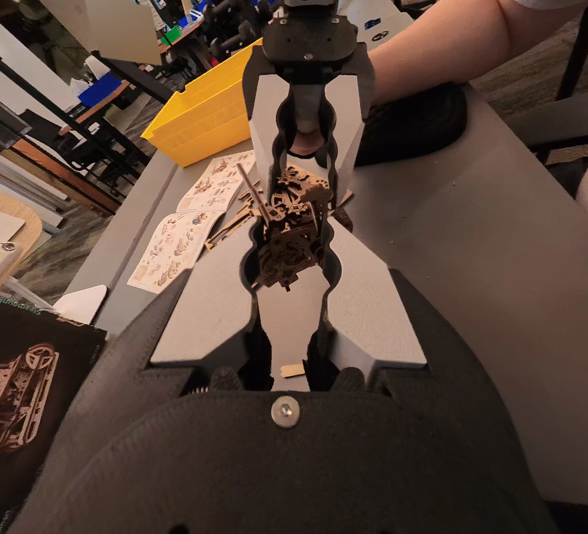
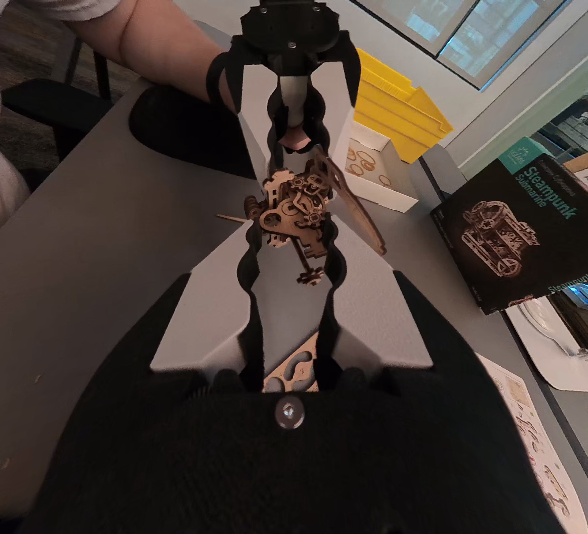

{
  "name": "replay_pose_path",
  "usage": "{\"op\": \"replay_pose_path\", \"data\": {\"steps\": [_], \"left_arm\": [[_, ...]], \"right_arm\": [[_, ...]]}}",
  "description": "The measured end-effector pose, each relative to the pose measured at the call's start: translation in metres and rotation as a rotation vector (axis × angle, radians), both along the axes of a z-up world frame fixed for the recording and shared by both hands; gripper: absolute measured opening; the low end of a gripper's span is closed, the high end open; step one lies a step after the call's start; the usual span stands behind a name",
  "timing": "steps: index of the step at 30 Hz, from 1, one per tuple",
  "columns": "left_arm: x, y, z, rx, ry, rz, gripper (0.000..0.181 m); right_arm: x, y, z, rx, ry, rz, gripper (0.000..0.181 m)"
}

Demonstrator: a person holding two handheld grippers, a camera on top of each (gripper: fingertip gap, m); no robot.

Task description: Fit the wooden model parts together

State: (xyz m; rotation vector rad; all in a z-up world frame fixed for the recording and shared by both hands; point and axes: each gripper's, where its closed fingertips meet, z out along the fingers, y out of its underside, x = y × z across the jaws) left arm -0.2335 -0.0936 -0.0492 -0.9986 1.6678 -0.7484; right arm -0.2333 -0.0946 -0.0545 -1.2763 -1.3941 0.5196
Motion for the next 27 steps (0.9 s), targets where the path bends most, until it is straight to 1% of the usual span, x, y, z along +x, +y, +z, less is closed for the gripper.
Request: {"op": "replay_pose_path", "data": {"steps": [3, 6, 10, 11, 12, 13, 14, 15, 16, 17, 18, 20, 21, 22, 23, 27], "left_arm": [[-0.001, 0.001, 0.003, -0.002, 0.000, 0.005, 0.034], [-0.002, 0.000, -0.001, 0.020, 0.025, -0.003, 0.034], [-0.002, -0.006, -0.006, 0.008, 0.059, -0.042, 0.034], [-0.002, -0.004, 0.001, -0.004, 0.024, -0.031, 0.034], [-0.002, -0.005, 0.011, -0.030, -0.015, -0.041, 0.022], [-0.003, -0.006, 0.020, -0.043, -0.047, -0.040, 0.000], [-0.005, 0.017, 0.037, 0.047, -0.145, 0.097, 0.000], [-0.012, 0.026, 0.045, 0.142, -0.185, 0.147, 0.000], [-0.017, 0.024, 0.048, 0.168, -0.192, 0.135, 0.000], [-0.022, 0.026, 0.049, 0.176, -0.201, 0.142, 0.000], [-0.026, 0.036, 0.049, 0.187, -0.207, 0.187, 0.000], [-0.031, 0.052, 0.045, 0.173, -0.189, 0.243, 0.000], [-0.033, 0.056, 0.047, 0.139, -0.202, 0.245, 0.005], [-0.033, 0.057, 0.048, 0.091, -0.209, 0.236, 0.014], [-0.034, 0.059, 0.048, 0.045, -0.210, 0.237, 0.018], [-0.037, 0.067, 0.043, -0.087, -0.215, 0.227, 0.025]], "right_arm": [[-0.001, 0.001, 0.002, -0.013, 0.028, -0.006, 0.038], [-0.001, 0.000, -0.002, -0.008, 0.006, 0.000, 0.038], [0.000, -0.008, -0.011, -0.050, -0.042, 0.052, 0.037], [0.002, -0.011, -0.021, -0.068, -0.105, 0.074, 0.020], [-0.006, -0.019, -0.027, -0.116, -0.093, 0.118, 0.017], [-0.020, -0.031, -0.030, -0.224, -0.075, 0.156, 0.016], [-0.031, -0.050, -0.043, -0.211, -0.178, 0.254, 0.019], [-0.040, -0.044, -0.050, -0.067, -0.242, 0.189, 0.019], [-0.038, -0.026, -0.061, 0.030, -0.330, 0.063, 0.019], [-0.030, -0.014, -0.075, 0.007, -0.415, -0.009, 0.019], [-0.022, -0.006, -0.082, -0.057, -0.422, -0.053, 0.019], [-0.011, 0.008, -0.080, -0.141, -0.378, -0.107, 0.019], [-0.008, 0.014, -0.073, -0.138, -0.341, -0.132, 0.019], [-0.006, 0.018, -0.065, -0.117, -0.300, -0.144, 0.018], [-0.006, 0.018, -0.059, -0.098, -0.280, -0.133, 0.018], [0.005, 0.031, -0.056, 0.054, -0.323, -0.192, 0.018]]}}
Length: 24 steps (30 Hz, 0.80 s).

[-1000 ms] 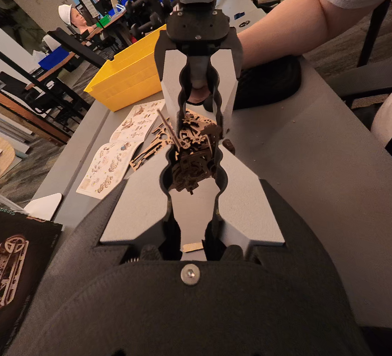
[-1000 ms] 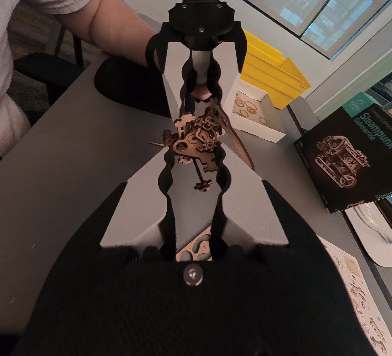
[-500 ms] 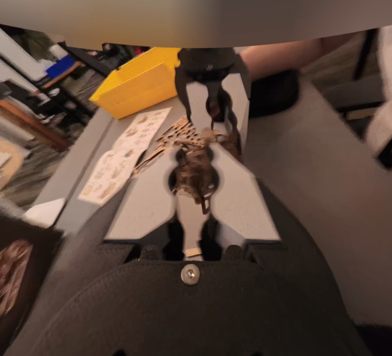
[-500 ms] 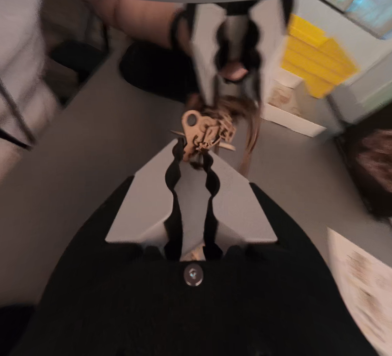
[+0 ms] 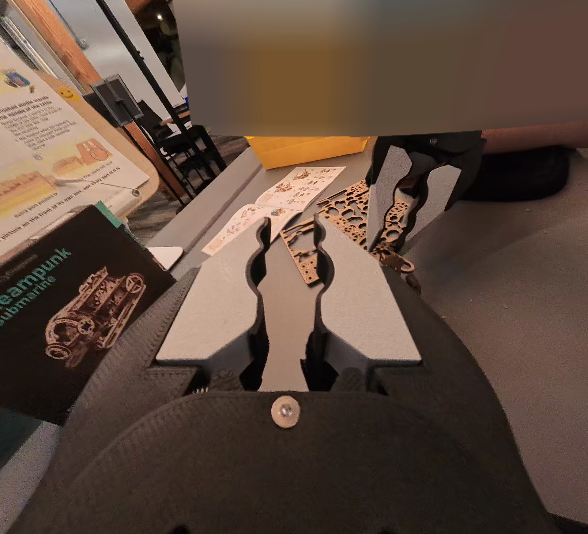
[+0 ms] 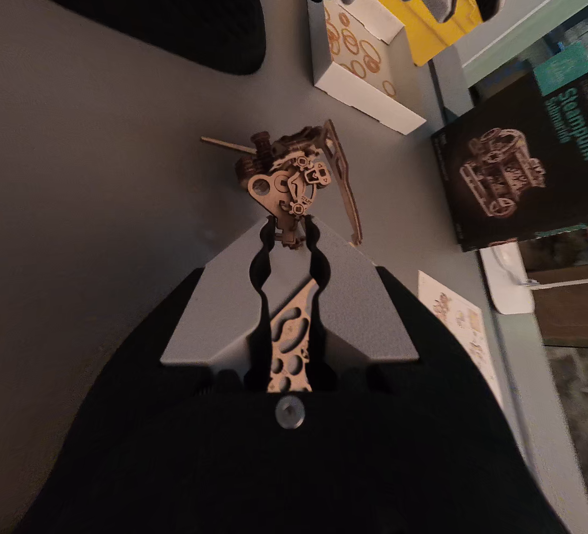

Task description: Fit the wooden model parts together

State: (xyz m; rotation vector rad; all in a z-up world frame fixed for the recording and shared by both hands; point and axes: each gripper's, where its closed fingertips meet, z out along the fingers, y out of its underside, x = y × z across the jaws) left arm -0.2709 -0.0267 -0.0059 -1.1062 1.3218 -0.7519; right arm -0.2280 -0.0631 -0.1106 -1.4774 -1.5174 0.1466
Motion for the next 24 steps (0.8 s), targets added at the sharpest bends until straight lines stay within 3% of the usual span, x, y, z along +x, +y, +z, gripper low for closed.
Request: {"op": "replay_pose_path", "data": {"steps": [9, 16, 18, 24], "left_arm": [[0.001, -0.019, -0.054, -0.237, 0.219, -0.219, 0.032], [0.006, -0.013, -0.087, -0.287, 0.325, -0.188, 0.028], [0.009, -0.015, -0.089, -0.321, 0.307, -0.206, 0.016], [0.009, -0.016, -0.088, -0.311, 0.279, -0.232, 0.013]], "right_arm": [[0.009, 0.012, 0.004, 0.134, -0.041, -0.032, 0.013], [0.008, 0.011, 0.006, 0.118, -0.005, -0.014, 0.014], [0.007, 0.010, 0.006, 0.091, 0.018, -0.015, 0.014], [0.008, 0.011, 0.006, 0.034, 0.069, -0.008, 0.016]]}}
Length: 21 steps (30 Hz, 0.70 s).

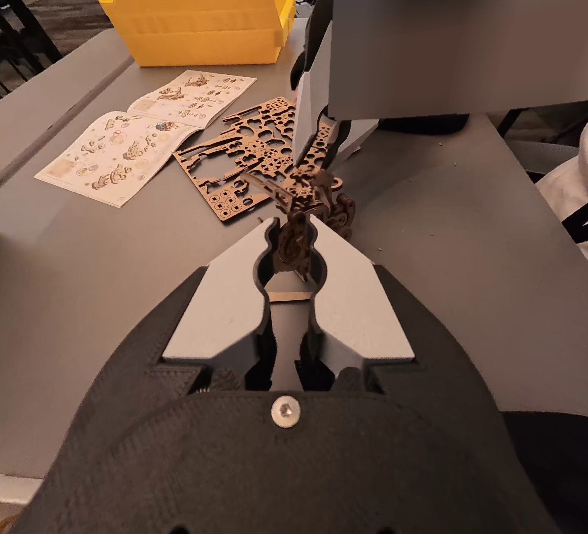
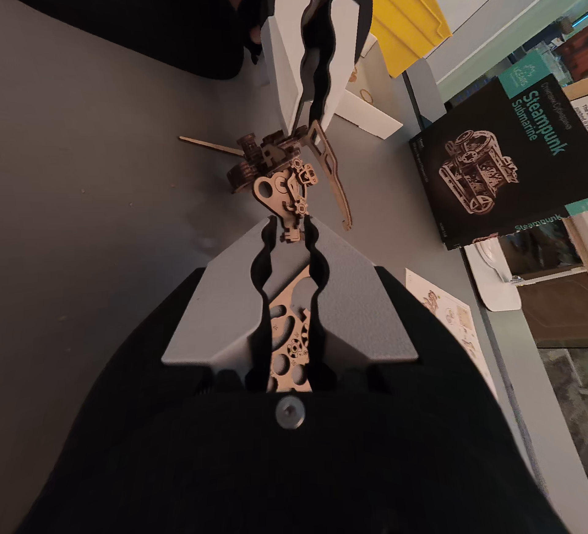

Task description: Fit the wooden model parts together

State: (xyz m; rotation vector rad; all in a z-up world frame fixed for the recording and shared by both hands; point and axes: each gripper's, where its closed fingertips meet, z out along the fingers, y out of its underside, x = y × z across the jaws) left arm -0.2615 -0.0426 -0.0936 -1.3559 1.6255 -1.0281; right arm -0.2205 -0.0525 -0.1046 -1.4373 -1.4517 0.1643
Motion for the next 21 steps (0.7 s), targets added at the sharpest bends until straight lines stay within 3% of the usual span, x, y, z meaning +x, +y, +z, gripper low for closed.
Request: {"op": "replay_pose_path", "data": {"steps": [5, 8, 11, 14, 21], "left_arm": [[-0.001, -0.004, 0.011, -0.050, -0.047, -0.021, 0.009], [-0.003, -0.006, 0.023, -0.045, -0.099, -0.040, 0.009], [-0.004, -0.016, 0.039, 0.109, -0.161, -0.065, 0.009], [-0.005, -0.030, 0.050, 0.289, -0.181, -0.093, 0.008], [0.000, -0.059, 0.053, 0.458, -0.162, -0.172, 0.008]], "right_arm": [[-0.001, -0.002, 0.000, -0.077, 0.062, 0.021, 0.024], [-0.006, -0.010, 0.005, -0.191, 0.158, 0.072, 0.040], [-0.010, -0.017, 0.022, -0.290, 0.298, 0.123, 0.055], [-0.011, -0.025, 0.040, -0.351, 0.404, 0.182, 0.058], [-0.016, -0.039, 0.049, -0.323, 0.424, 0.261, 0.070]]}}
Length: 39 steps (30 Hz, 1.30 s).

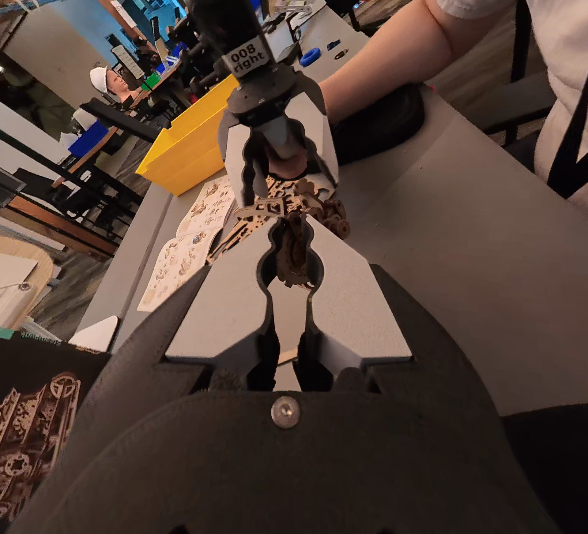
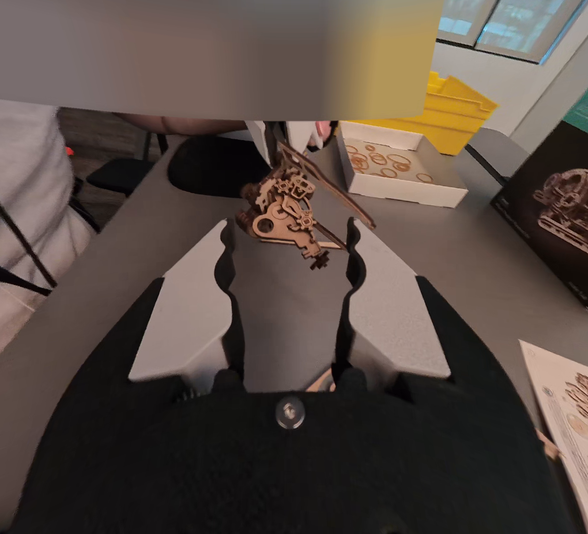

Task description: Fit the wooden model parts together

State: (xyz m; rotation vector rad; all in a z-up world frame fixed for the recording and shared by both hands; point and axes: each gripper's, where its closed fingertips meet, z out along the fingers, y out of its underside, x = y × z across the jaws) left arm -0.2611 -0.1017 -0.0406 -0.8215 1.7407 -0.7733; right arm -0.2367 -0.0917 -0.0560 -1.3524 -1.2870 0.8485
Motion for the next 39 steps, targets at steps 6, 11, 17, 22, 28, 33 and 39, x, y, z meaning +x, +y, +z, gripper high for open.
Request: {"op": "replay_pose_path", "data": {"steps": [6, 11, 17, 22, 28, 33, 39], "left_arm": [[0.002, -0.018, 0.004, 0.027, -0.020, -0.062, 0.008], [0.003, -0.023, 0.003, 0.026, -0.021, -0.084, 0.008], [0.005, -0.002, 0.013, -0.078, -0.096, 0.006, 0.022], [0.006, 0.016, 0.016, -0.211, -0.101, 0.075, 0.056], [0.023, 0.031, 0.000, -0.023, -0.094, 0.267, 0.053], [0.025, 0.031, -0.003, 0.032, -0.089, 0.278, 0.047], [0.028, 0.024, -0.016, 0.128, -0.039, 0.250, 0.034]], "right_arm": [[-0.007, -0.022, -0.004, -0.057, 0.003, 0.128, 0.053], [-0.009, -0.031, -0.001, -0.052, 0.007, 0.170, 0.039], [-0.006, -0.018, 0.007, -0.011, 0.007, 0.071, 0.039], [0.000, 0.005, 0.009, 0.083, -0.026, -0.102, 0.039], [0.002, 0.017, 0.007, 0.172, -0.077, -0.199, 0.039], [0.000, 0.013, 0.006, 0.231, -0.092, -0.182, 0.039], [0.001, 0.008, 0.013, 0.236, -0.072, -0.169, 0.018]]}}
